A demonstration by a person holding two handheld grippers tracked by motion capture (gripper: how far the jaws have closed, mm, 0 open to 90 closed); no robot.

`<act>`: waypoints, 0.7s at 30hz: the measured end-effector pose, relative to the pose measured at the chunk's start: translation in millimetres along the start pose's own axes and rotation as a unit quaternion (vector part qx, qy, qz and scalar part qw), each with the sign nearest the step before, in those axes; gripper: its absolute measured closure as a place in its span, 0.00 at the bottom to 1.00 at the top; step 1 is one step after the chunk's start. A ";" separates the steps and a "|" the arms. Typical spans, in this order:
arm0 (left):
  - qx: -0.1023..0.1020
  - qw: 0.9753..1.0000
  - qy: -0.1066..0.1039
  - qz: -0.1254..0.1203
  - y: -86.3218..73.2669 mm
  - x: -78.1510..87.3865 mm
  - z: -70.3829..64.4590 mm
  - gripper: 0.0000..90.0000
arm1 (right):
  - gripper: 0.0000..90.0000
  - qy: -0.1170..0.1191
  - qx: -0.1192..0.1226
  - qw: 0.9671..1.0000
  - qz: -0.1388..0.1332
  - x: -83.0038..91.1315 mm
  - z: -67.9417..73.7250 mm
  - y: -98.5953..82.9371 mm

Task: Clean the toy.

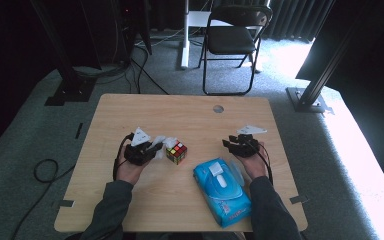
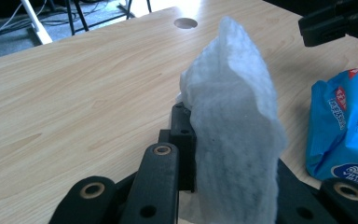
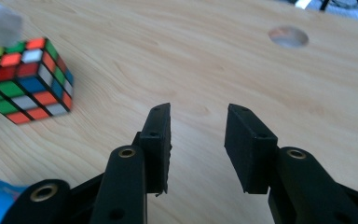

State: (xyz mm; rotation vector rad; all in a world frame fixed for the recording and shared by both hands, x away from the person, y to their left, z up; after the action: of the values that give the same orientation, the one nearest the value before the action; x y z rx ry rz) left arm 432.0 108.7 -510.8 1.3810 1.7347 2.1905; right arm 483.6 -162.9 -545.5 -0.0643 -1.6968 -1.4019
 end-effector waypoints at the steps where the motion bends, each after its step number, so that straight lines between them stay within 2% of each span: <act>1: 0.002 1.000 0.000 -0.001 -0.1 0.1 0.2 0.92 | 0.67 0.003 0.002 1.000 -0.002 -0.4 2.4 3.7; 11: 0.002 1.000 0.001 0.005 -3.1 -1.8 2.0 0.92 | 0.64 0.036 0.018 0.999 -0.006 -2.2 21.2 34.1; 16: 0.003 1.000 0.002 0.005 -3.6 -1.9 2.4 0.92 | 0.63 0.052 0.025 0.998 -0.009 -6.4 36.3 46.6; 21: 0.005 1.000 0.002 0.004 -3.9 -1.8 3.3 0.92 | 0.61 0.065 0.043 0.997 -0.003 -13.2 53.6 55.8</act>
State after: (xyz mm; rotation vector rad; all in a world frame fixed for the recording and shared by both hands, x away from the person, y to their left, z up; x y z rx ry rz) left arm 433.3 111.8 -515.0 1.3893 1.7479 2.1938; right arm 490.2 -93.8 -509.0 0.0787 -1.6477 -1.3068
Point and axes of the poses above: each handheld gripper's, and its own axes: x roughly backward along the jaws, y roughly out of its top, z roughly to its left, the point moved 10 cm from there along -x, roughly forward along the jaws, and after that the axes turned 6 degrees about z, right-handed, at the moved point
